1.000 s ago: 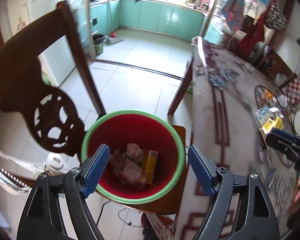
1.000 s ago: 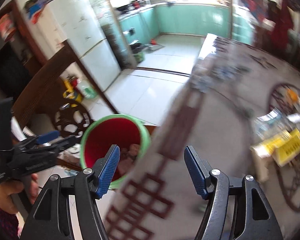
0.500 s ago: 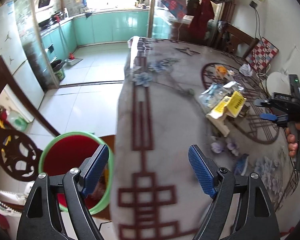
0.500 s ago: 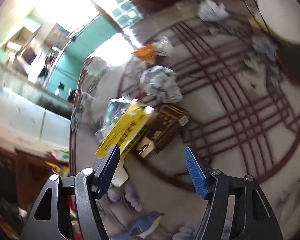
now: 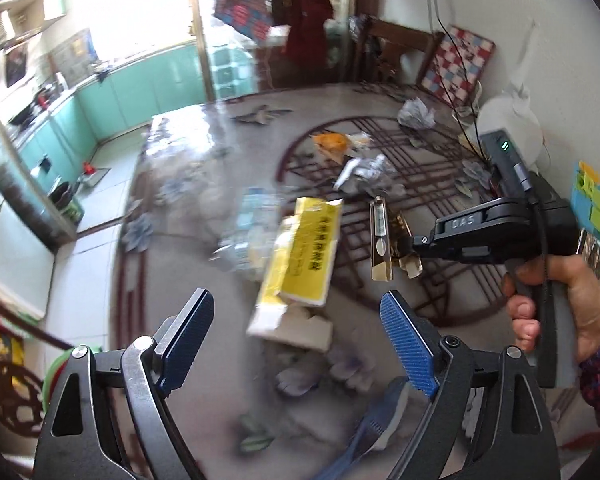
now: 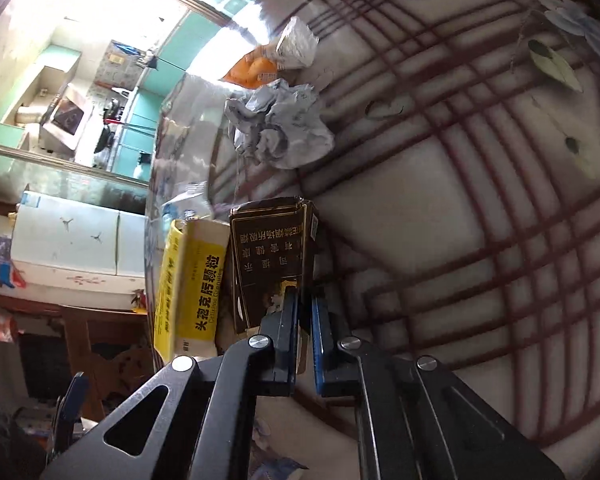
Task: Collect trash
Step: 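Grasp the yellow Cefixime box with the left tool while the right tool grasps the dark brown box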
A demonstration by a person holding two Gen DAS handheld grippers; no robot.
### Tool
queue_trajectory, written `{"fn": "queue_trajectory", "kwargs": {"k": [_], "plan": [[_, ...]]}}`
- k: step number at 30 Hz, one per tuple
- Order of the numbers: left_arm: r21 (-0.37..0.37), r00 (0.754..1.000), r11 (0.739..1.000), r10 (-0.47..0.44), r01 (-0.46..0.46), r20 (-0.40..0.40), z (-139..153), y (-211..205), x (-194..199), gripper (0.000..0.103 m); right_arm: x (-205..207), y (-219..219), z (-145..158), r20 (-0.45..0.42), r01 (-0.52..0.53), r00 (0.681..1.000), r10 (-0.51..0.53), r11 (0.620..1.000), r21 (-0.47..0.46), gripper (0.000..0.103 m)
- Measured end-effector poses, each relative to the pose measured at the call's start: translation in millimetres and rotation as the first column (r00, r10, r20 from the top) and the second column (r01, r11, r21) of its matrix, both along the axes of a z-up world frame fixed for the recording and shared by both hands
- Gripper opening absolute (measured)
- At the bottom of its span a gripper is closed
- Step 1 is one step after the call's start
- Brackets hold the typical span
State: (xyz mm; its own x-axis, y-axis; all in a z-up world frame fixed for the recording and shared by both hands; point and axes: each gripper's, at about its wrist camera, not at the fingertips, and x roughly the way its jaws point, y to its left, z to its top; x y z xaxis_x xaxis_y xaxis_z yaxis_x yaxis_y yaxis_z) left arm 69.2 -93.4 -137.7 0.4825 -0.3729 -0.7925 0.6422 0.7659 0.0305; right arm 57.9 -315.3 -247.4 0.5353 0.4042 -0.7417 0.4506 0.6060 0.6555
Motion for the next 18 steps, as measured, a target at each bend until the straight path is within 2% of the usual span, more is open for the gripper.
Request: {"fn": "queue_trajectory", "kwargs": {"k": [3,6,8,10,12,13,14,15,18], "plan": [[0.058,0.998,0.996,-0.062,0.063,-0.027,-17.3,-35.5,6.8,0.086,-11.5,-7.1,17.8,0.025,-0.041,0.999,0.044,0.994,-0.102,0.004],[0.121,0.997,0.99,-0.07,0.075,-0.042,-32.7,-61.5,13.7,0.086,-22.0,-13.9,35.4,0.031,-0.051,0.998,0.059,0.978,-0.204,0.005],[0.132,0.998,0.99,-0.045,0.05,-0.046,-37.6,-73.2,19.3,0.086,-25.7,-18.9,43.1,0.033,-0.055,0.997,0.065,0.968,-0.246,0.005],[0.11,0.997,0.993,-0.021,0.029,-0.073,-40.2,-76.6,25.4,0.084,-29.5,-24.2,48.3,0.04,-0.053,0.997,0.066,0.961,-0.27,0.005],[0.097,0.991,0.995,-0.003,0.016,-0.135,-46.4,-78.2,31.6,0.059,-33.4,-30.4,52.7,0.047,-0.049,0.997,0.064,0.96,-0.276,0.005],[0.107,0.987,0.994,0.008,0.009,-0.161,-49.9,-79.3,34.7,0.035,-33.5,-31.0,54.4,0.049,-0.051,0.997,0.067,0.96,-0.277,0.005],[0.124,0.984,0.992,0.025,-0.003,-0.177,-53.0,-79.2,36.2,0.015,-34.4,-33.5,55.9,0.05,-0.054,0.996,0.071,0.959,-0.279,0.005],[0.132,0.982,0.991,0.04,-0.015,-0.183,-54.3,-77.3,38.1,0.007,-34.7,-33.8,57.4,0.051,-0.059,0.996,0.077,0.957,-0.285,0.005],[0.095,0.978,0.993,0.082,-0.065,-0.19,-47.9,-66.4,39.7,0.002,-38.3,-35.6,62.4,0.058,-0.069,0.994,0.091,0.949,-0.309,0.005]]}}
